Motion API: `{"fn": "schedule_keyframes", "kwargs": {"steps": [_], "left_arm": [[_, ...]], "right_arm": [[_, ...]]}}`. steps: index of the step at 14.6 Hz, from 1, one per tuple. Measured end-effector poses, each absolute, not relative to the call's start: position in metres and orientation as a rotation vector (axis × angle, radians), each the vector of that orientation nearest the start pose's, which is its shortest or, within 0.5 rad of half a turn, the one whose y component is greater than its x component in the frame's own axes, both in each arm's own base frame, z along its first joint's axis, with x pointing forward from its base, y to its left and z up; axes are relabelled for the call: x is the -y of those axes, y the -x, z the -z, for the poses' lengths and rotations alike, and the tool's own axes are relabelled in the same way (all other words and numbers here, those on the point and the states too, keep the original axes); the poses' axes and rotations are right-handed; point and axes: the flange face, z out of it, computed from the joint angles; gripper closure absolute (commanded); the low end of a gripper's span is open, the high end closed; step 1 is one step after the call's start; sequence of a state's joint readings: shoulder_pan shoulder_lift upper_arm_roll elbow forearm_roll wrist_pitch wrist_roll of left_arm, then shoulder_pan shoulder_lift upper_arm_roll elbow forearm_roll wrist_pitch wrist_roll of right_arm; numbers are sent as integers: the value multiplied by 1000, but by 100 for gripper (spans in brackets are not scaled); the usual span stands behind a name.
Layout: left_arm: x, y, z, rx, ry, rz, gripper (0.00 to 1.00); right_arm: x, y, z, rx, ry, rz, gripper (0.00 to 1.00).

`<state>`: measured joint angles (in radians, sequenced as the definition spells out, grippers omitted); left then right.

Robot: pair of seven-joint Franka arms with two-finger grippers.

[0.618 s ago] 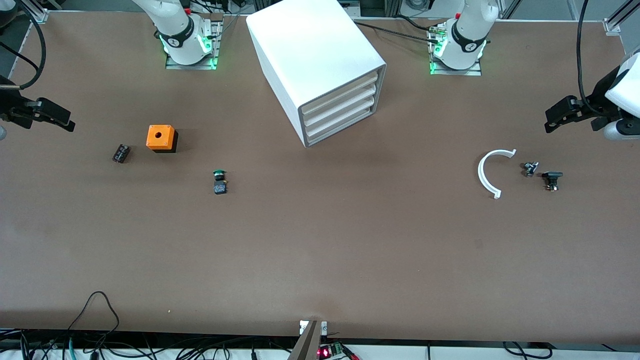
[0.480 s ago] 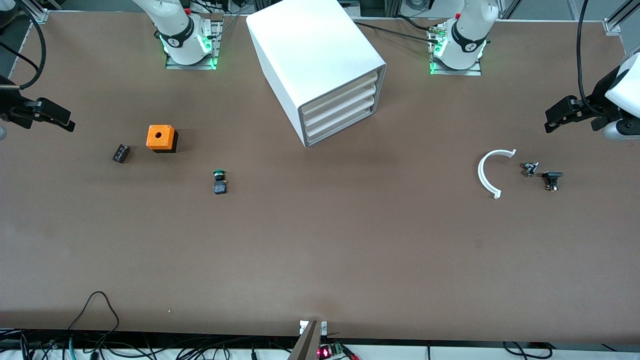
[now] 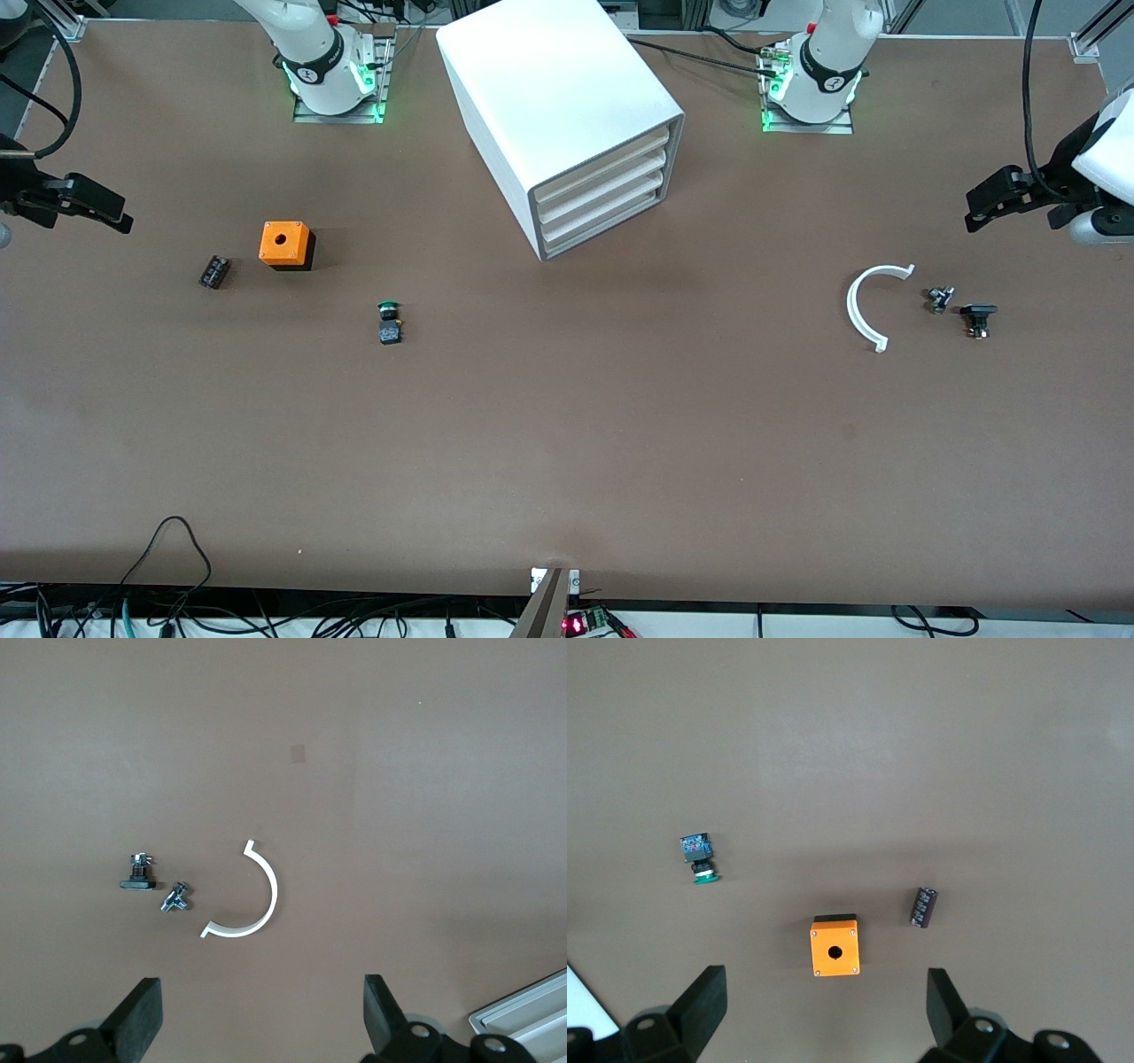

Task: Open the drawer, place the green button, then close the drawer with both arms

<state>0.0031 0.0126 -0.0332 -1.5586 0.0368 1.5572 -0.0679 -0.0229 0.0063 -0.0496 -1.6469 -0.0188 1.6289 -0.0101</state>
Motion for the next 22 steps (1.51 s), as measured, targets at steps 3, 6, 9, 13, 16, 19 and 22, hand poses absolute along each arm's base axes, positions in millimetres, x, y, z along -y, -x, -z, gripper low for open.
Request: {"fn": "schedule_keyframes", "kwargs": {"steps": [3, 6, 9, 13, 16, 19, 22], "left_arm": [[13, -557, -622, 59, 3104, -19, 0], [16, -558, -619, 50, 3104, -30, 0], [18, -560, -615, 45, 3104, -43, 0], [28, -568, -569, 10, 3095, -183, 0], [44, -579, -500, -38, 3074, -359, 0], [60, -584, -433, -50, 3110, -557, 0], [95, -581, -356, 39, 3294, -835, 0]], "right_arm": [[42, -558, -590, -96, 3158, -40, 0], [42, -558, -590, -96, 3158, -41, 0], [42, -560, -584, -96, 3158, -62, 0], [42, -570, -559, -94, 3156, -130, 0], [36, -578, -545, -77, 3154, -155, 0], [7, -585, -534, -9, 3132, -163, 0], [-36, -599, -516, 90, 3135, -115, 0]]}}
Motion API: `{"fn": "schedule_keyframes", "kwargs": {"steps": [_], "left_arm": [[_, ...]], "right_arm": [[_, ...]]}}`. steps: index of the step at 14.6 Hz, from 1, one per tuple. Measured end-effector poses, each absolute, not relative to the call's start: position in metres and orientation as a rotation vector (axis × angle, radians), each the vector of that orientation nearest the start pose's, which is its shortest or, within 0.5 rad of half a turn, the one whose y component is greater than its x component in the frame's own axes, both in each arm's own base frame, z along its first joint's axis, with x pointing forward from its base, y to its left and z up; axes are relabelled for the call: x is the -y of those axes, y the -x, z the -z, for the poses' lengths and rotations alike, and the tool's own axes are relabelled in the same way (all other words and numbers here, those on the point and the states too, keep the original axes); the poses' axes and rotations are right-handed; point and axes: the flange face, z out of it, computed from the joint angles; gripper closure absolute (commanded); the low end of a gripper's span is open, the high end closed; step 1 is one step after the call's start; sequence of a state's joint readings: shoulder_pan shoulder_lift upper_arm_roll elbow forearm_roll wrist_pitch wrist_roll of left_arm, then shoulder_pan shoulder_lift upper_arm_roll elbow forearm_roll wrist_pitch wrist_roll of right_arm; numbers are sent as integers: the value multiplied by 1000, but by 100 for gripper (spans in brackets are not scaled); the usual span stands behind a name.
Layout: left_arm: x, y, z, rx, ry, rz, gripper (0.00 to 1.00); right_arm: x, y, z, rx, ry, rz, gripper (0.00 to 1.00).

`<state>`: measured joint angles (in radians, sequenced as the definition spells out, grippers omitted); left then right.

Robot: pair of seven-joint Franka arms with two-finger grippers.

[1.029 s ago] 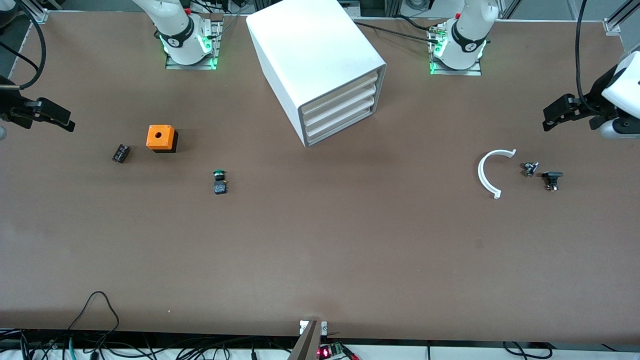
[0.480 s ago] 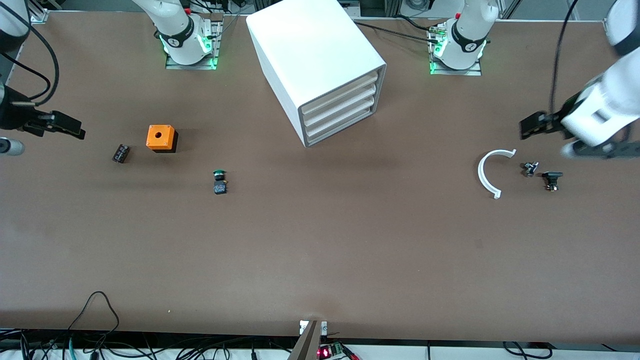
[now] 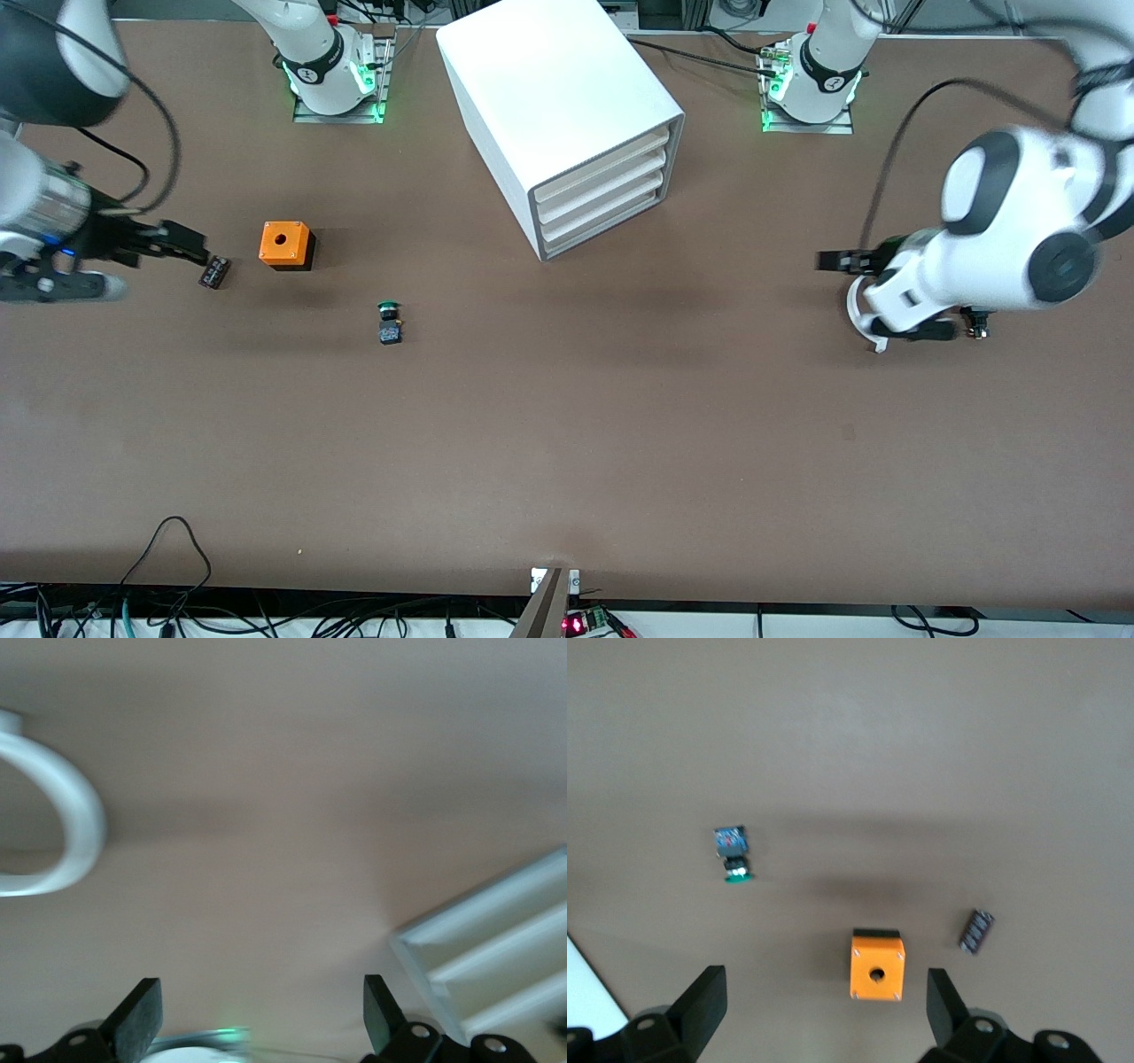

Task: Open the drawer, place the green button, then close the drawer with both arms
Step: 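Reach the left gripper to the drawer handle while the right gripper reaches the button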

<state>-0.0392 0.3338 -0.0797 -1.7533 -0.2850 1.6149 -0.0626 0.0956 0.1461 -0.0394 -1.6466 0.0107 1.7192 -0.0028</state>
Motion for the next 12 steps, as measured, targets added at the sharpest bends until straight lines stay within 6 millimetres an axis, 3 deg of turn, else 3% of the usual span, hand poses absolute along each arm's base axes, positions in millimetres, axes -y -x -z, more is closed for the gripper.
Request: {"fn": "schedule_keyframes", "kwargs": {"steps": [3, 5, 8, 10, 12], "left_arm": [[132, -564, -266, 233, 3449, -1106, 0], [168, -544, -221, 249, 3521, -1299, 0], [223, -511, -170, 187, 3630, -1543, 0], [254, -486, -143, 115, 3674, -1665, 0], [276, -468, -129, 78, 3674, -1747, 0]], "right_arm": [[-51, -613, -495, 122, 3137, -82, 0], [-51, -620, -476, 119, 3139, -106, 0], [-62, -628, -445, 138, 3131, -156, 0], [-92, -628, -428, 153, 3132, -187, 0], [-120, -629, -408, 88, 3144, -206, 0]]}}
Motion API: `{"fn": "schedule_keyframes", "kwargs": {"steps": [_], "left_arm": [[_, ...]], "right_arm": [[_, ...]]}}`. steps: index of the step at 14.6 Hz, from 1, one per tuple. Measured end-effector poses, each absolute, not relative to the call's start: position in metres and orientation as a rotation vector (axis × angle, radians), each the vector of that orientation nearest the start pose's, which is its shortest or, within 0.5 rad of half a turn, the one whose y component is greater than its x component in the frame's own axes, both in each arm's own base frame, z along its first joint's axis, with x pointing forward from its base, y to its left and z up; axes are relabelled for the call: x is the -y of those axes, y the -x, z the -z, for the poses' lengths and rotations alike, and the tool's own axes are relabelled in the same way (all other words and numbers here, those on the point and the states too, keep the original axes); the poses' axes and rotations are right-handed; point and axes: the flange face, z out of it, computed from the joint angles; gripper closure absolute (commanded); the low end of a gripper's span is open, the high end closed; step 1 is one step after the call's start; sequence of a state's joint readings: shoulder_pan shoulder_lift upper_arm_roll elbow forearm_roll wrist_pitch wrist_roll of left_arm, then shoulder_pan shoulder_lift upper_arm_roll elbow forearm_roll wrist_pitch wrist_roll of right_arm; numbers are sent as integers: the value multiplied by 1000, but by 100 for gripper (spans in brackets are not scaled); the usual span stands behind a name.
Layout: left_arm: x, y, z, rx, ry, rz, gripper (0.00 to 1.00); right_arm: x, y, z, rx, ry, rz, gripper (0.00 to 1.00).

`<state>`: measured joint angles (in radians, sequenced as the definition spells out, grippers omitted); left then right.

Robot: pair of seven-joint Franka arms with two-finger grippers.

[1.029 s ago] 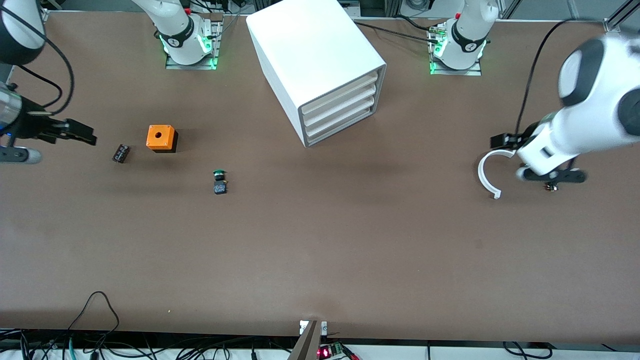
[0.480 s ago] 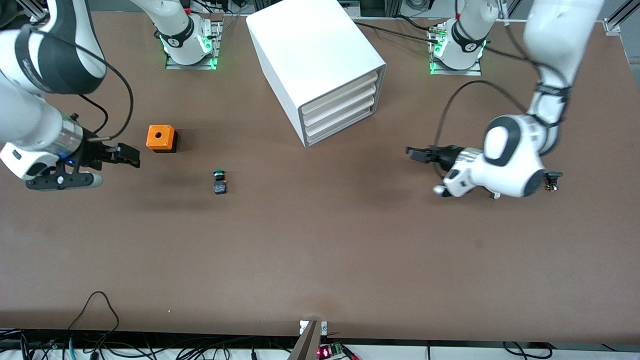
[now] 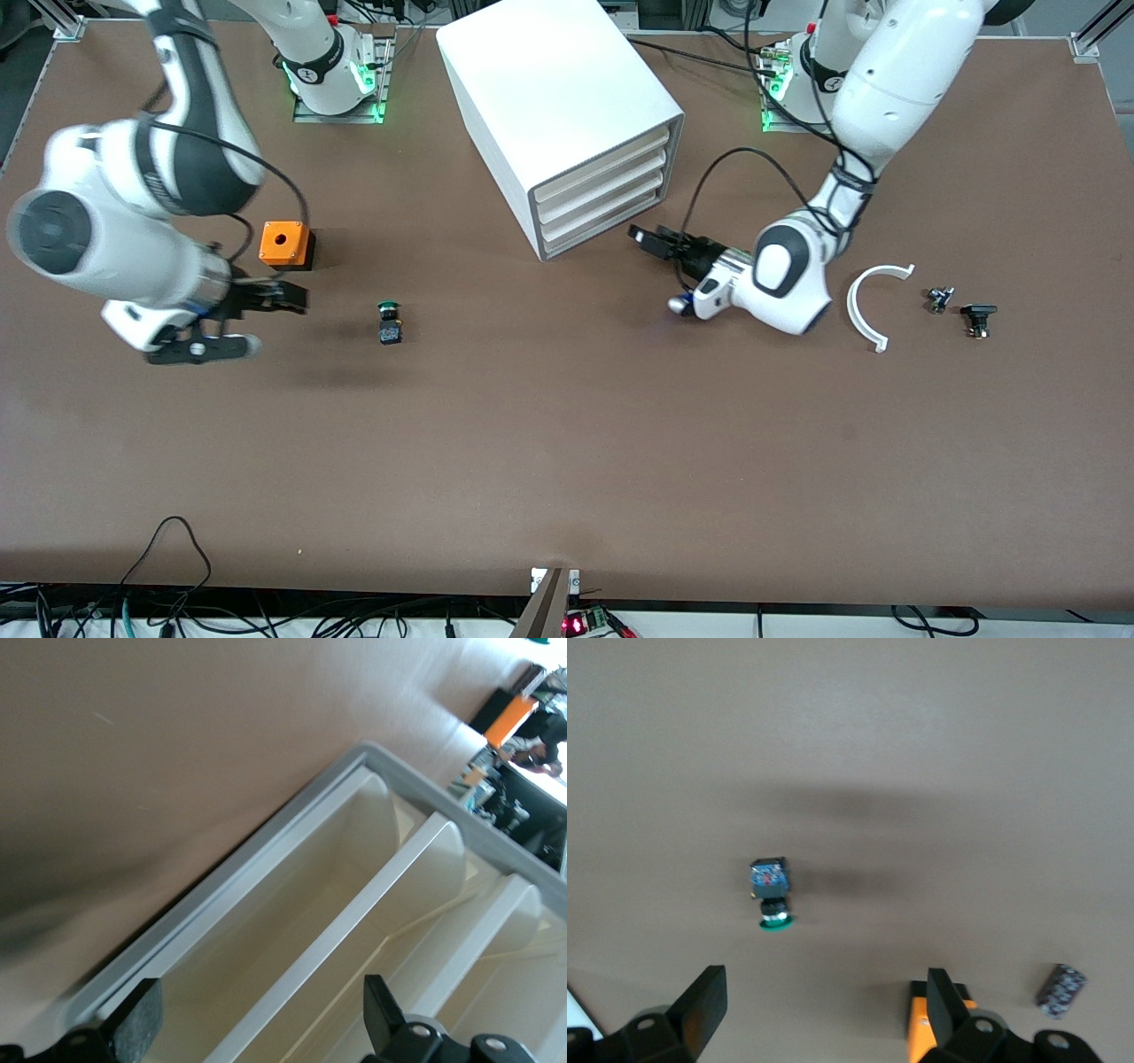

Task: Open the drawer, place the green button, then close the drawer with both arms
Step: 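Reach the left gripper to the drawer handle while the right gripper reaches the button, then pull the bottom drawer open with the left gripper while the right gripper grasps the button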

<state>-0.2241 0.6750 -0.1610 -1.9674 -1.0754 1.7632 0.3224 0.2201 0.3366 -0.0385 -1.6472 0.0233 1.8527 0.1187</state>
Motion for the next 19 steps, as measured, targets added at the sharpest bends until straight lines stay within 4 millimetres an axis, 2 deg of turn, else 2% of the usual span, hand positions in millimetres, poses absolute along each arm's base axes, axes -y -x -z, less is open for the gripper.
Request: {"fn": "schedule_keyframes", "kwargs": {"steps": [2, 4, 5, 7, 8, 9, 11, 12, 15, 16, 17, 19], "left_arm": [[290, -457, -126, -29, -1976, 970, 0], [300, -448, -125, -23, -1970, 981, 1], [305, -442, -122, -24, -1977, 982, 4], [313, -430, -116, -26, -1998, 980, 17], [317, -426, -115, -24, -2007, 978, 31], [319, -424, -114, -22, -2015, 975, 55], [321, -424, -114, -25, -2013, 970, 92], [323, -424, -116, -30, -2006, 966, 100], [323, -430, -125, -33, -1999, 941, 100], [317, -437, -127, -39, -2012, 911, 100], [305, -449, -131, -57, -2031, 865, 100], [267, -481, -139, -101, -2069, 764, 100]], "right_arm": [[-139, -630, -381, 47, 3154, -238, 0], [-148, -632, -350, 44, 3158, -237, 0], [-151, -631, -334, 50, 3157, -218, 0], [-160, -624, -305, 69, 3148, -177, 0], [-165, -619, -295, 79, 3143, -158, 0], [-169, -614, -285, 91, 3139, -144, 0], [-176, -604, -268, 140, 3135, -138, 0], [-180, -599, -261, 175, 3137, -147, 0], [-182, -594, -240, 247, 3151, -153, 0], [-181, -594, -232, 281, 3159, -155, 0], [-181, -594, -225, 322, 3169, -156, 0], [-182, -592, -212, 391, 3175, -169, 0]]}}
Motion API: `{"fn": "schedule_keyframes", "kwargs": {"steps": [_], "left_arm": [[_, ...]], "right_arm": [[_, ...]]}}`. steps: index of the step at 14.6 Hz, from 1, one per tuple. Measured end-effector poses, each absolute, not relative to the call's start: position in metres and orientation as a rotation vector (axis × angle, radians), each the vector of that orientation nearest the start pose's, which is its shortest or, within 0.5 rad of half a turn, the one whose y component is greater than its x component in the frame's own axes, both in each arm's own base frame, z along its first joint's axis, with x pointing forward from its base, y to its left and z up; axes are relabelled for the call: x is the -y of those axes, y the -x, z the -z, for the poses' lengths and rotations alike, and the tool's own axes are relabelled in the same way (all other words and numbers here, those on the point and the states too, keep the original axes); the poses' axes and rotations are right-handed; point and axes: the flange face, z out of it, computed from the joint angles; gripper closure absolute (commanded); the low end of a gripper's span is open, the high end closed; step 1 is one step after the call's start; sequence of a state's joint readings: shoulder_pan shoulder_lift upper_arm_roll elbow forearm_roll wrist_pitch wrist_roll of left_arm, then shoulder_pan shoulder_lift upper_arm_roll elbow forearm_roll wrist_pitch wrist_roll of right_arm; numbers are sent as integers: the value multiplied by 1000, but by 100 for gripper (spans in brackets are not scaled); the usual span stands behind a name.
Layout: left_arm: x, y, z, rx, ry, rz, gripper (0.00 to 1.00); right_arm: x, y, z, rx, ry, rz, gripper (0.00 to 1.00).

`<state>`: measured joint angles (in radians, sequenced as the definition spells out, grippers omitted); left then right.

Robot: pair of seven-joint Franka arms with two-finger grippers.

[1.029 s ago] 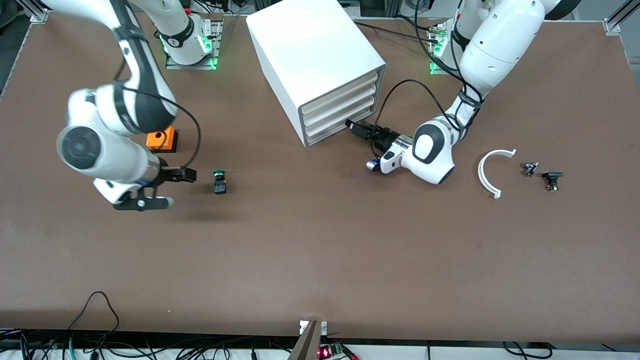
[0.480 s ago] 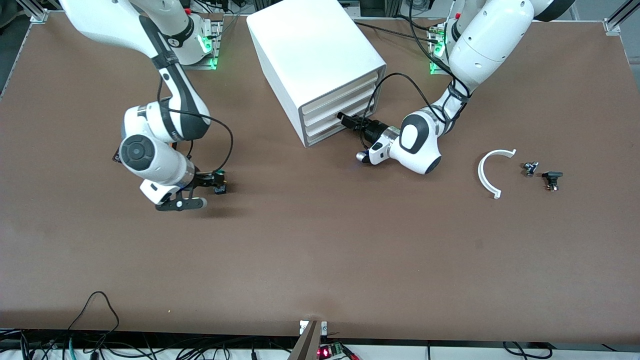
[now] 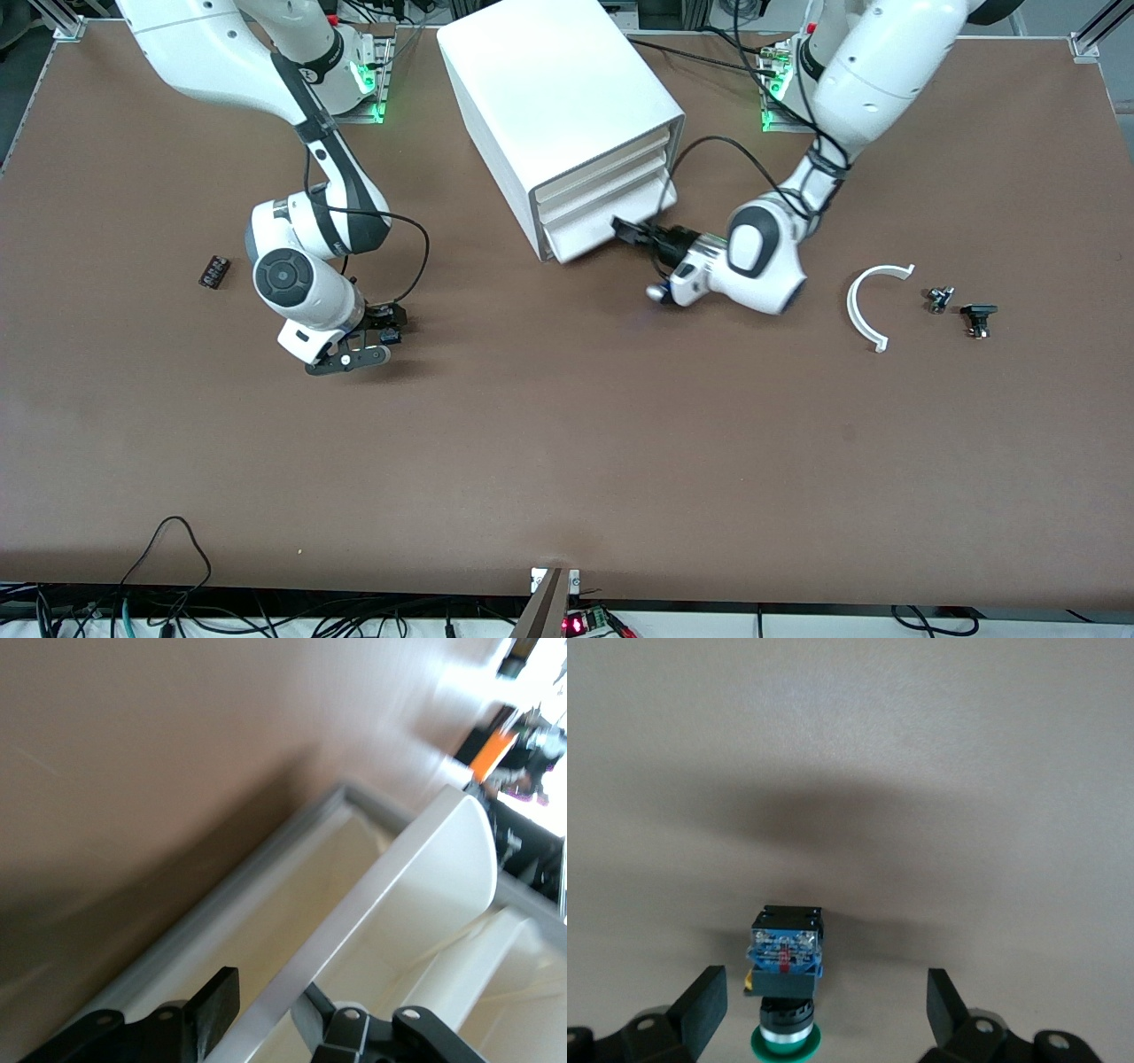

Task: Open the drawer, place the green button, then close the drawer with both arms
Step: 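Pull the bottom drawer open with the left gripper while the right gripper grasps the button, then lift the green button with the right gripper while the left gripper withdraws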

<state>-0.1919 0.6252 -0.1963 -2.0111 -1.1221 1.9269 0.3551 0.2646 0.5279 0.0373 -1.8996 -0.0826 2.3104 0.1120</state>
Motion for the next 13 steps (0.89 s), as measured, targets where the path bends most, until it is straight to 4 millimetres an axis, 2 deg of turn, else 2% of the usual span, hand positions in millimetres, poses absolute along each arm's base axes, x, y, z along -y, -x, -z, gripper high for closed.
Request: {"fn": "schedule_keyframes", "kwargs": {"steps": [1, 2, 3, 7, 9, 11, 13], "left_arm": [[250, -496, -143, -117, -2086, 717, 92], [237, -509, -146, -128, -2097, 680, 59], [228, -518, -149, -135, -2100, 653, 1], [205, -535, -150, -174, -2144, 579, 0], [195, -548, -160, -180, -2167, 523, 0], [187, -566, -191, -156, -2221, 409, 0], [174, -583, -240, -92, -2322, 250, 0]], "right_arm": [[-184, -590, -208, 412, 3171, -179, 0], [-189, -589, -204, 426, 3165, -184, 0], [-194, -588, -201, 438, 3158, -177, 0], [-205, -586, -187, 462, 3139, -142, 0], [-204, -586, -183, 460, 3138, -145, 0], [-203, -586, -180, 455, 3139, -149, 5], [-199, -587, -176, 419, 3143, -141, 8]]}}
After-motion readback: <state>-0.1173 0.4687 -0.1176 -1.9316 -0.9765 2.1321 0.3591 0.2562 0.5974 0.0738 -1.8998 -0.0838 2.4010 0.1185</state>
